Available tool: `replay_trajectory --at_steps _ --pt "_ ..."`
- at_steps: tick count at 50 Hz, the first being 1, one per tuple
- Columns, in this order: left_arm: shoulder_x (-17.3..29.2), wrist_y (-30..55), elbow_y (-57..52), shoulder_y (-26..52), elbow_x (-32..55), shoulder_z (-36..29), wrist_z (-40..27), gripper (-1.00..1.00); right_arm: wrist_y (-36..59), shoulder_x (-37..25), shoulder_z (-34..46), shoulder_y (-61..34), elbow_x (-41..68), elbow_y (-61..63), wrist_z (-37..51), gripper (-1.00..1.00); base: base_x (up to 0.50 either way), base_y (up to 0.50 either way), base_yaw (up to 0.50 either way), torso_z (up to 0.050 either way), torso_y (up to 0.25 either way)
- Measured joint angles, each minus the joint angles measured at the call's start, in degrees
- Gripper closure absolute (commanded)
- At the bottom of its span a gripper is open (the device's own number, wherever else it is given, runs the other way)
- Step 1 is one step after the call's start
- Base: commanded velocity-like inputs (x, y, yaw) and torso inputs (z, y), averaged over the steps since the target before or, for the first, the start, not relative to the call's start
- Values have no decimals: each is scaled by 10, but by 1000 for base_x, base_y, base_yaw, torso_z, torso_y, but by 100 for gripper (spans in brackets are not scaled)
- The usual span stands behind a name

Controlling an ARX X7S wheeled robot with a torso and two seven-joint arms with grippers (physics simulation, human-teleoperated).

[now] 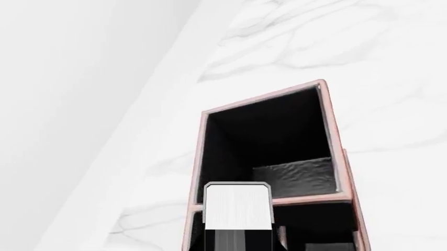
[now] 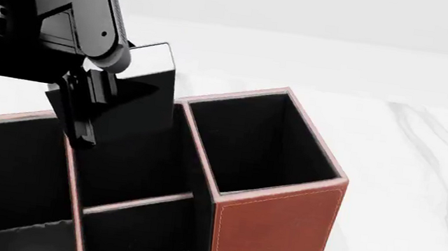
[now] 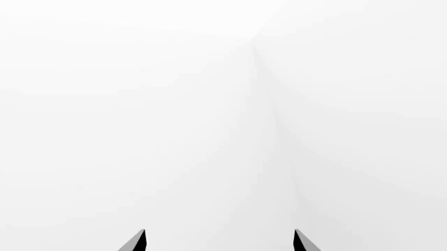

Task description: Pick up the book and place it in the front compartment of the caddy.

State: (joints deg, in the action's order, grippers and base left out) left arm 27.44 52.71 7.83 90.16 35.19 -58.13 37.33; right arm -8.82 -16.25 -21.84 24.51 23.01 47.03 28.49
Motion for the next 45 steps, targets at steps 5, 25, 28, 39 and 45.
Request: replay_trajectory --at_steps 5,25,28,39,45 --pt "-2 -7 8 -5 -7 -6 -1 100 0 -1 0 1 1 0 1 -100 0 0 0 0 0" --pt "-20 -28 40 -18 -19 -13 -9 100 -5 -2 -1 6 2 3 4 -100 0 0 0 0 2" --pt "-23 -30 45 -20 -20 -13 -9 100 -5 -2 -1 7 2 4 5 -100 0 0 0 0 3" --pt "-30 -34 55 -28 -26 -21 -12 100 -8 -2 -1 9 2 4 6 -100 0 0 0 0 1" --pt "-32 -36 59 -33 -32 -30 -13 100 -9 -3 -1 9 3 3 7 -100 0 0 0 0 2"
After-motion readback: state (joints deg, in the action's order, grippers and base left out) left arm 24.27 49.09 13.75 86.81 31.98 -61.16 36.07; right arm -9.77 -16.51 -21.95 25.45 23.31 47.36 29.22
